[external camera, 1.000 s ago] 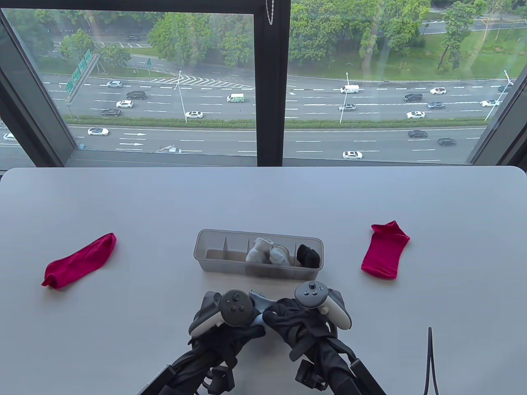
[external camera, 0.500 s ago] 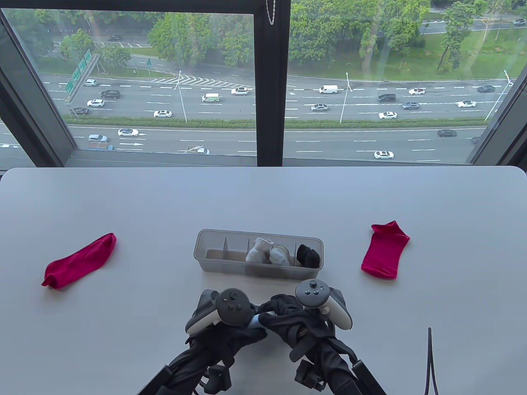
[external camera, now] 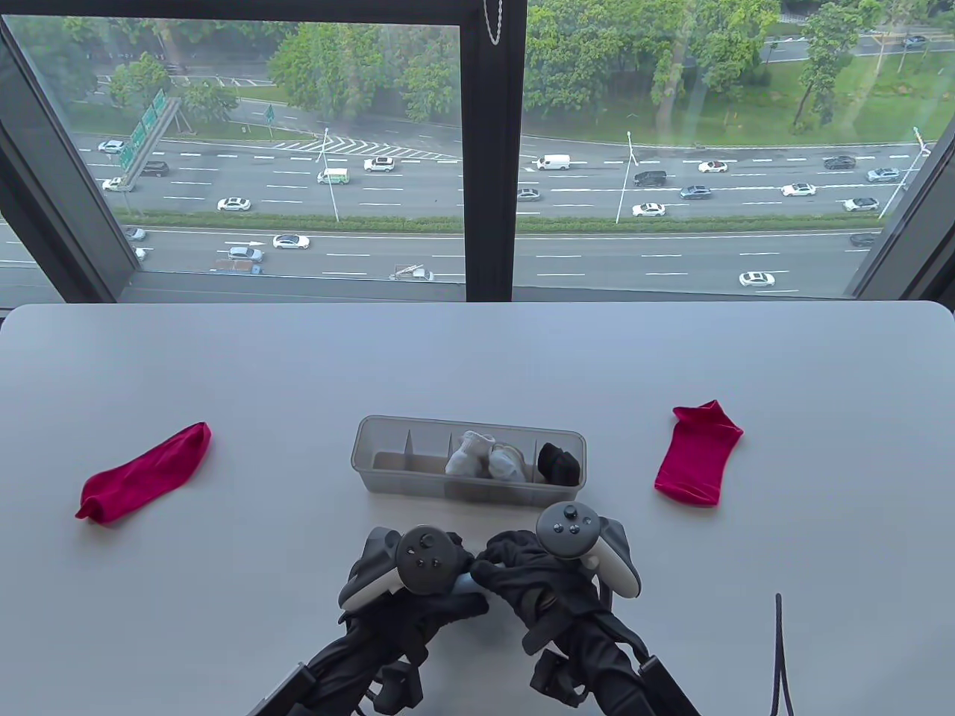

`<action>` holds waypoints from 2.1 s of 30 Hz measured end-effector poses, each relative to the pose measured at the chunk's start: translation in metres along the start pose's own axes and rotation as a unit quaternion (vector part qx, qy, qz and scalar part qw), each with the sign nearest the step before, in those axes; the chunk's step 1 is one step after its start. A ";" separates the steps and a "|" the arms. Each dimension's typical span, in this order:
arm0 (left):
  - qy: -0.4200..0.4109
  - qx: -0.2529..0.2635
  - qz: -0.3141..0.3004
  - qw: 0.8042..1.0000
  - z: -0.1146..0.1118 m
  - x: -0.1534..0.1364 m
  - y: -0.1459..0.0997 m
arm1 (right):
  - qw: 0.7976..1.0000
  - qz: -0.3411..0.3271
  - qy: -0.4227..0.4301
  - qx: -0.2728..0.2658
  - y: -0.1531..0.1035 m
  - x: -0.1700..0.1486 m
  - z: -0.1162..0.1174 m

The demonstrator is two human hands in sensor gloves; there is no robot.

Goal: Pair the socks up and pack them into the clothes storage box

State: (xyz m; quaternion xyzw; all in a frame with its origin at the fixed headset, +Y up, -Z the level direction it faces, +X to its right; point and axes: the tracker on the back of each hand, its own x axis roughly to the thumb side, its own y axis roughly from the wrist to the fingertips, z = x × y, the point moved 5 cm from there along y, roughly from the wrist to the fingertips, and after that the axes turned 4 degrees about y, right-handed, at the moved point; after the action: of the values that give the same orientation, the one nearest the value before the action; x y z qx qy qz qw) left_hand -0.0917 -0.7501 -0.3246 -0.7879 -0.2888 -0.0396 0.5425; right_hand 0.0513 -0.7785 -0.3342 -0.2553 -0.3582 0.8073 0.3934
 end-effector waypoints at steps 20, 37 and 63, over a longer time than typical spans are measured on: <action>-0.011 0.004 0.004 1.000 0.005 -0.003 -0.002 | 0.998 -0.030 0.058 0.000 -0.005 0.011 -0.006; -0.011 0.042 0.012 0.999 0.016 -0.001 -0.006 | 0.998 -0.031 0.013 -0.056 -0.009 0.011 -0.017; 0.009 0.035 -0.004 0.999 0.015 0.006 -0.006 | 0.997 -0.052 0.055 -0.007 -0.009 0.014 -0.009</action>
State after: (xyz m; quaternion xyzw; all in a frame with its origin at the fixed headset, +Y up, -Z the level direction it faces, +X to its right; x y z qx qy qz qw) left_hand -0.0938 -0.7328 -0.3234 -0.7671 -0.2879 -0.0390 0.5720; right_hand 0.0537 -0.7602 -0.3345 -0.2831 -0.3543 0.7678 0.4526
